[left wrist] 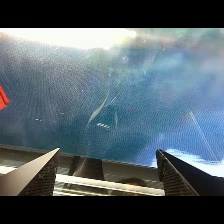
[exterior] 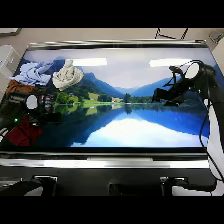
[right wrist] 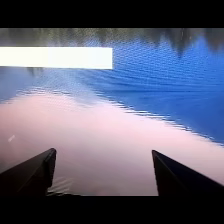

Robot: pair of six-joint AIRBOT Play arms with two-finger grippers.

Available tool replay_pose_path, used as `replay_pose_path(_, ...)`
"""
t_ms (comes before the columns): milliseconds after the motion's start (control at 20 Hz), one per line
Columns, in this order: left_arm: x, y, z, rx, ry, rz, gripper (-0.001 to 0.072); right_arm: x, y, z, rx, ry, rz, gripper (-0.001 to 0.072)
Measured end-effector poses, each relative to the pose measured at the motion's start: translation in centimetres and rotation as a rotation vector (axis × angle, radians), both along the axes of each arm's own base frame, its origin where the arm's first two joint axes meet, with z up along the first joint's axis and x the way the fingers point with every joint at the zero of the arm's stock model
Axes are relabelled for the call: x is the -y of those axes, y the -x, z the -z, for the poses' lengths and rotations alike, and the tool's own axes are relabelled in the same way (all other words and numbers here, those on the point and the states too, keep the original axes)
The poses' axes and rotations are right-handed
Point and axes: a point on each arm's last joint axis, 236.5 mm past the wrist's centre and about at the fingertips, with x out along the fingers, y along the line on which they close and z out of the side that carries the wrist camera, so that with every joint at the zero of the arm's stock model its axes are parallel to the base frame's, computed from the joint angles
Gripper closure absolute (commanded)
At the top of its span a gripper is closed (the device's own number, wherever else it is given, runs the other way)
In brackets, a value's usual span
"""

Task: Fold the clothes and pants, and hang the long-sleeved shirts on hangers.

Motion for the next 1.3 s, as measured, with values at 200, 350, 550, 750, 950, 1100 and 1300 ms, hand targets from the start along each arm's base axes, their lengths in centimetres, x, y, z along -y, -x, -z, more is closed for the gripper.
replay_pose_path(200,0.0,0.0,0.0,0.000,0.000,0.000,-0.0011,0.0,0.0,0.0,0.000,0.000,0.000,0.0035)
replay_pose_path(350,0.0,0.0,0.0,0.000,0.000,0.000,-0.0011,0.0,0.0,0.0,0.000,0.000,0.000,0.0035)
replay_pose_path(550,0.0,0.0,0.0,0.000,0.000,0.000,-0.0011,0.0,0.0,0.0,0.000,0.000,0.000,0.0035)
replay_pose_path(750,0.1,-0.4,0.0,0.015,0.003,0.001,-0.0011,0.0,0.0,0.0,0.000,0.000,0.000,0.0037)
replay_pose_path(950,0.8,-3.8,-0.5,0.163,0.033,0.015,-0.0011,0.0,-0.4,-0.1,0.018,-0.001,0.005,0.0038)
replay_pose_path(1100,1.7,-7.8,-1.5,0.334,0.068,0.031,-0.0009,0.0,-1.7,-0.3,0.069,-0.001,0.017,0.0039)
replay_pose_path(1300,2.5,-17.7,-5.3,0.704,0.213,-0.126,-0.0012,0.2,-4.4,-0.9,0.185,-0.002,0.046,0.0040)
